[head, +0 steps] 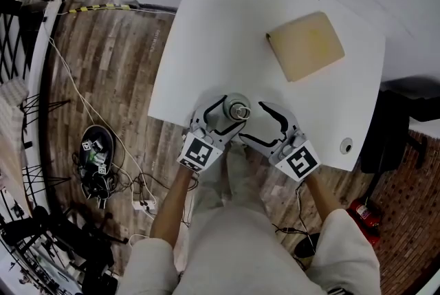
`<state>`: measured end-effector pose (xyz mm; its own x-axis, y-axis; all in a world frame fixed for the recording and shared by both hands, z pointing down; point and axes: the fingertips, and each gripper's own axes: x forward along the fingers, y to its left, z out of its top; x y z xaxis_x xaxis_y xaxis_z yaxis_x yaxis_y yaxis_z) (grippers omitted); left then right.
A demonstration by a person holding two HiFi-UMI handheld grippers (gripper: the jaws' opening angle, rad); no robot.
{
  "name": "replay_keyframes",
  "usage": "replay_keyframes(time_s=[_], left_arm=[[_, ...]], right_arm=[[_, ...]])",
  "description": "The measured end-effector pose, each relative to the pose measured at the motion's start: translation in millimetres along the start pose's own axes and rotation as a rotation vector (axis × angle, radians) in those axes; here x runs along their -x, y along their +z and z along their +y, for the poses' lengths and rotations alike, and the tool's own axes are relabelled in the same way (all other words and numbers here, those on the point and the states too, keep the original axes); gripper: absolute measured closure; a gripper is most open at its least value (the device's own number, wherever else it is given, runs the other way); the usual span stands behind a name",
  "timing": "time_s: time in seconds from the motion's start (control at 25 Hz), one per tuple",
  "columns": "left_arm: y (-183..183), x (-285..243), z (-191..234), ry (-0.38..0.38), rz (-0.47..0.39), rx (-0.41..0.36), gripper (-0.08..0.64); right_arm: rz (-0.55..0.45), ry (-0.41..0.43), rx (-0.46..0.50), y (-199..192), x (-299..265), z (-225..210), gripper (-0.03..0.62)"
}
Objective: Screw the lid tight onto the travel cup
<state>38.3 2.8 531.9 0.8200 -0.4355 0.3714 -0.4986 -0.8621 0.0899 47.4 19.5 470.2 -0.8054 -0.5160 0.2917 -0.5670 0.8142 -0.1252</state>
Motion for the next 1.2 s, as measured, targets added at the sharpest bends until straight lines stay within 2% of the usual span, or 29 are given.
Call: replay_keyframes(time_s=[0.44,0.6,0.96,1.08,1.2], left_arm=[[0,-1,2,-0.011,-0.004,-0.006,0.224],[0,1,3,-0.015,-0.002,-0.003,0.224],[-2,1,2,-0.019,-0.002,-0.008,0.224],[-2,0,2,-0.020,-0.003,-0.011,0.224],[-2,1,2,-0.019,-0.005,-0.010,0.225]], right_arm=[[0.047,0.183,0.135,20,-37,4,0.281],[0.061,0.254,0.182,25,-45,9,0.316],[0.109,0.389,0.246,24,-51,14,0.321],[0.109,0.412,0.249,23,-51,14,0.331],[0.102,0.397,0.242,23,-50,14,0.331]])
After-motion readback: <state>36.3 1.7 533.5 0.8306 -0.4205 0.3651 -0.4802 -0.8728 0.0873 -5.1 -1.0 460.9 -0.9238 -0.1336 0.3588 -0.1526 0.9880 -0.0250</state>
